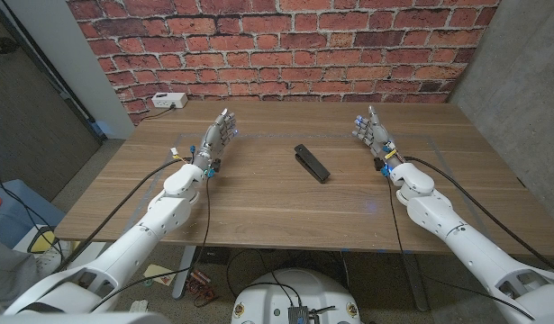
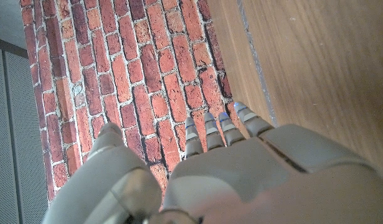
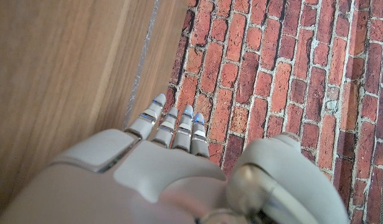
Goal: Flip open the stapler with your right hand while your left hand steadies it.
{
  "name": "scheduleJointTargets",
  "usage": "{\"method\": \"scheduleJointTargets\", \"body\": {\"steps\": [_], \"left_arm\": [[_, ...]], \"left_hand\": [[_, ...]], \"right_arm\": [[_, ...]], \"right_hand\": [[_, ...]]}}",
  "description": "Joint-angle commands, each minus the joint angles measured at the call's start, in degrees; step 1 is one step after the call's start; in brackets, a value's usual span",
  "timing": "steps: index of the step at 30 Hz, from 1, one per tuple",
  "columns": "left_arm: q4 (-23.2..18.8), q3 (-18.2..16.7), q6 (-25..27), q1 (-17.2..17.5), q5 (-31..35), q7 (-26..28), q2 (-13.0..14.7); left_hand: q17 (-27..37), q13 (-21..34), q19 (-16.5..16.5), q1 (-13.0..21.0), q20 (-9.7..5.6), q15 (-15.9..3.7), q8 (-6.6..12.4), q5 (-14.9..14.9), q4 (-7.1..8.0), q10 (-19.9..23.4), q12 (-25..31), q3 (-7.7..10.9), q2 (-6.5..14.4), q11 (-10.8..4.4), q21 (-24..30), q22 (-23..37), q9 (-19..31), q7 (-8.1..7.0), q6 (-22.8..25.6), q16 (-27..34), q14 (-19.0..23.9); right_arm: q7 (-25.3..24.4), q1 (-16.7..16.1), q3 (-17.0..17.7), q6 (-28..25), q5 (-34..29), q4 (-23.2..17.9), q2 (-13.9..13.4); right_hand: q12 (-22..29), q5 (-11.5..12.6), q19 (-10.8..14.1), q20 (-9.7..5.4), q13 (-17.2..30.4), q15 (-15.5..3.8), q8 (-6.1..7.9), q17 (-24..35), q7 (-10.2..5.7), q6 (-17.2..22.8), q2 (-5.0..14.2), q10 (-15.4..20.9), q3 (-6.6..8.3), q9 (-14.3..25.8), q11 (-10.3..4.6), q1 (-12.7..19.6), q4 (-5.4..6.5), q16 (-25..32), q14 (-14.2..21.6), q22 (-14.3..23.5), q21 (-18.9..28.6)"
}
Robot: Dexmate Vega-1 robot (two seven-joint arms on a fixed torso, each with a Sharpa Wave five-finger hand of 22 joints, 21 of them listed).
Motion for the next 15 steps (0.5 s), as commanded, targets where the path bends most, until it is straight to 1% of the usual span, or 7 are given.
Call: {"method": "scheduleJointTargets", "body": {"steps": [1,3,8,12,14,15], "left_arm": [[1.9,0.1,-0.7,-0.4,-0.8,-1.6,-0.5],[1.2,-0.1,-0.1,-0.1,-0.7,-0.5,-0.4],[1.4,-0.1,-0.5,-0.2,-0.7,-0.7,-0.5],[1.1,-0.3,-1.2,0.3,-0.6,-0.2,-0.6],[0.7,-0.5,-1.5,0.7,-0.5,0.3,-0.6],[0.5,-0.6,-1.6,0.9,-0.6,0.3,-0.6]], "left_hand": [[0.1,0.2,0.4,0.6,-0.15,-2.11,0.28,0.3,-0.03,0.4,0.2,0.33,0.0,-0.07,0.3,0.2,0.2,-0.04,0.7,0.4,0.5],[0.1,0.2,0.3,0.6,-0.18,-2.12,0.30,0.3,-0.04,0.6,0.3,0.32,0.0,0.22,0.3,0.2,0.2,-0.04,0.8,0.4,0.4],[0.1,0.2,0.4,0.6,-0.27,-2.14,0.53,0.3,-0.03,1.1,0.4,0.33,0.2,-0.11,0.3,0.2,0.2,-0.04,1.5,0.3,0.5],[0.1,0.2,0.4,0.6,-0.34,-2.19,0.49,0.3,-0.01,1.3,0.5,0.36,0.3,0.30,0.4,0.2,0.2,0.11,1.6,0.3,0.5],[0.1,0.2,0.5,0.6,-0.49,-2.25,0.47,0.3,0.00,1.5,0.5,0.37,0.4,0.12,0.4,0.2,0.2,0.12,1.6,0.4,0.6],[0.1,0.2,0.5,0.6,-0.47,-2.24,0.48,0.3,0.00,1.4,0.5,0.38,0.4,0.11,0.4,0.2,0.2,0.13,1.6,0.4,0.6]], "right_arm": [[-0.7,-1.3,0.4,-1.0,0.8,-1.7,-0.4],[-0.9,-1.5,0.5,-0.6,1.1,-1.9,0.0],[-1.2,-1.7,0.3,0.7,0.6,-1.6,0.9],[-2.2,-1.7,-0.4,1.5,-1.5,-1.9,0.6],[-2.0,-1.7,-0.5,1.3,-1.6,-2.1,0.5],[-1.7,-1.8,-0.6,1.3,-1.4,-2.1,0.4]], "right_hand": [[0.2,0.4,0.3,0.05,0.0,-0.82,0.30,0.2,0.04,0.2,0.05,0.4,-0.38,0.2,-0.15,0.5,-0.13,0.3,0.5,0.3,0.3],[0.2,0.4,0.3,0.08,0.0,-0.79,0.29,0.2,0.02,0.2,0.06,0.4,-0.37,0.2,-0.13,0.5,-0.13,0.3,0.5,0.3,0.3],[0.3,0.4,0.3,0.12,-0.1,-0.77,0.39,0.2,0.03,0.4,0.11,0.5,-0.41,0.2,-0.05,0.4,-0.06,0.3,0.6,0.3,0.3],[0.3,0.4,1.9,-0.12,-0.5,-0.77,0.42,0.1,0.09,0.3,0.18,0.4,-0.39,0.2,-0.10,0.5,-0.12,0.5,1.0,0.4,0.9],[0.3,0.4,2.3,-0.05,-0.5,-0.79,0.43,0.1,0.07,0.3,0.17,0.4,-0.37,0.2,-0.16,0.6,-0.19,0.5,1.0,0.4,1.0],[0.3,0.4,2.1,0.13,-0.6,-0.79,0.44,0.1,0.06,0.3,0.16,0.5,-0.34,0.2,-0.13,0.7,-0.24,0.5,1.0,0.4,0.9]]}}
